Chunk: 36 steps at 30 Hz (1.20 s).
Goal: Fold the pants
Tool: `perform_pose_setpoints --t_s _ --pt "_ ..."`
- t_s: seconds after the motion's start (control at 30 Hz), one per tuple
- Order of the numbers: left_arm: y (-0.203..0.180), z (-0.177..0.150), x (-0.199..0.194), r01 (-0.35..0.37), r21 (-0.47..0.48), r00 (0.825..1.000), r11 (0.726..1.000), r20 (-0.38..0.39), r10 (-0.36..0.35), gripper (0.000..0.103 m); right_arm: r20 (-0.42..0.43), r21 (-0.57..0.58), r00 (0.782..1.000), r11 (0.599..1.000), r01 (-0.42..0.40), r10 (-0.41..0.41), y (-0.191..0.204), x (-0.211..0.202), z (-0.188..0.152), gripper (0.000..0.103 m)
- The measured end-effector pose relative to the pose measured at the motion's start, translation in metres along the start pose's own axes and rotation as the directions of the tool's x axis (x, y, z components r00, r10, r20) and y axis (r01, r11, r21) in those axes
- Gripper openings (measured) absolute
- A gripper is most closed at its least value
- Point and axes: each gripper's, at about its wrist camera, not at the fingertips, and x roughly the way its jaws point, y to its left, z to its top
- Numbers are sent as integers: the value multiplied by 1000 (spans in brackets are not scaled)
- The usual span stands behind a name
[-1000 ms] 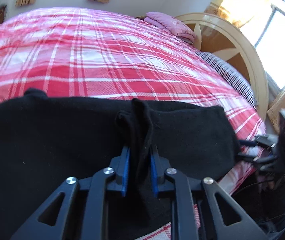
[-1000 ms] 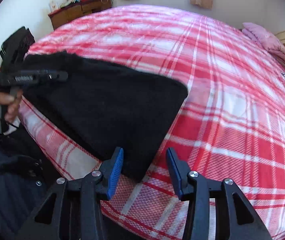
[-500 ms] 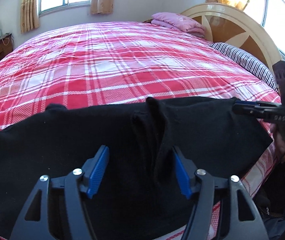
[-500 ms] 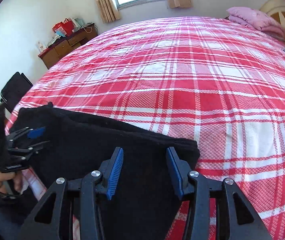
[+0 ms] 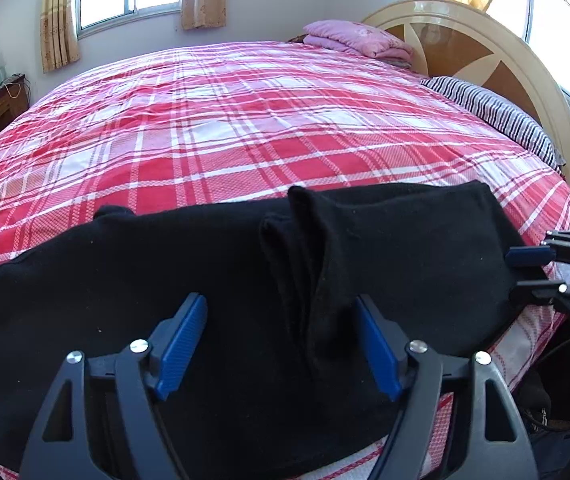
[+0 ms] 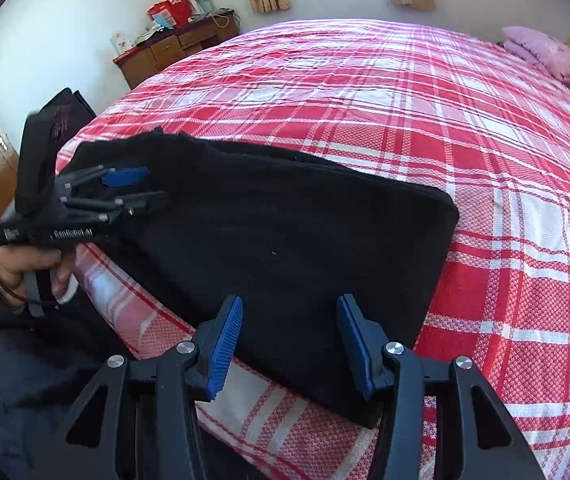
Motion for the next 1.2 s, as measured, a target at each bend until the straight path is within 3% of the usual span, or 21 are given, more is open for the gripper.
perform_pose_setpoints --t_s 0.07,0.2,0.33,0.5,0.6,0.8,0.93,1.1,1.2 --pt "1 0 0 2 -4 1000 1000 3 -2 78 27 24 1000 1000 -17 17 1 -7 8 51" --pt "1 -1 -1 -1 -3 1000 1000 0 1 78 73 -56 997 998 11 -7 29 -3 31 51" --pt "5 -1 -2 2 -10 1000 1000 -2 -2 78 63 -143 998 989 32 -23 59 23 45 51" --pt "7 -1 -3 1 -8 1000 1000 -5 -1 78 8 -175 1000 985 9 -7 77 61 38 52" --pt "12 2 -7 -15 -13 1000 1000 -6 15 78 58 -208 998 978 22 -11 81 62 31 60" --pt "41 19 -36 -113 -23 993 993 40 114 78 88 -134 995 990 -34 47 72 51 36 60" --pt "89 20 -64 -227 -46 972 973 56 230 81 172 -66 984 997 -27 38 59 36 38 60" --pt "177 -10 -100 -376 -177 923 909 16 385 82 237 74 971 996 -45 26 34 22 39 60" --pt "219 -31 -118 -415 -265 905 870 -16 426 82 247 140 969 989 -40 4 20 19 39 60"
